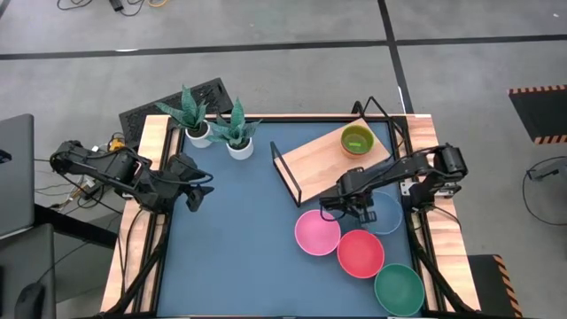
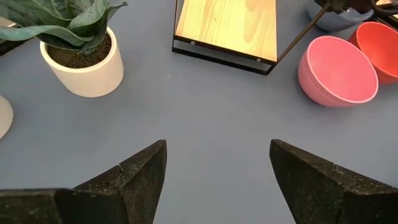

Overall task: Place and stack bowls onto a shelf
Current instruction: Put the large blue bowl on the shelf

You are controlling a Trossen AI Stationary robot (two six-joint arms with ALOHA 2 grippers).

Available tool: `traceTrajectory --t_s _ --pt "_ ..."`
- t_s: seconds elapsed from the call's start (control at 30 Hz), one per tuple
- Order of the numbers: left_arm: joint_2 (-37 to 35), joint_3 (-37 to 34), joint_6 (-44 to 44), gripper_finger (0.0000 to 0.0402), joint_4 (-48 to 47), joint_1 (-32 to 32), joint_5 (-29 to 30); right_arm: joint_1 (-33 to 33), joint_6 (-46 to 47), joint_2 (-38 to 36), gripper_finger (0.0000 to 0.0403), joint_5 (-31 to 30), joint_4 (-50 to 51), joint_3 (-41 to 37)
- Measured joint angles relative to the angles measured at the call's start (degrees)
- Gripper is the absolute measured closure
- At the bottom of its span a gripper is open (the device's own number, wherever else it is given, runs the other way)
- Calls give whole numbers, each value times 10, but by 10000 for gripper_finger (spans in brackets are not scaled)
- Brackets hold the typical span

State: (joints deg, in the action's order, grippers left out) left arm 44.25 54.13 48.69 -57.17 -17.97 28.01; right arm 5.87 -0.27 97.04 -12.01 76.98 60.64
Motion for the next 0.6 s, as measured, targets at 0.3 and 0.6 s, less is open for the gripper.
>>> traceTrajectory --t_s 0.3,0.6 --pt "0 0 0 132 0 0 14 -4 20 -20 374 5 18 0" --pt "0 0 1 132 0 0 14 -35 102 -107 374 12 46 0"
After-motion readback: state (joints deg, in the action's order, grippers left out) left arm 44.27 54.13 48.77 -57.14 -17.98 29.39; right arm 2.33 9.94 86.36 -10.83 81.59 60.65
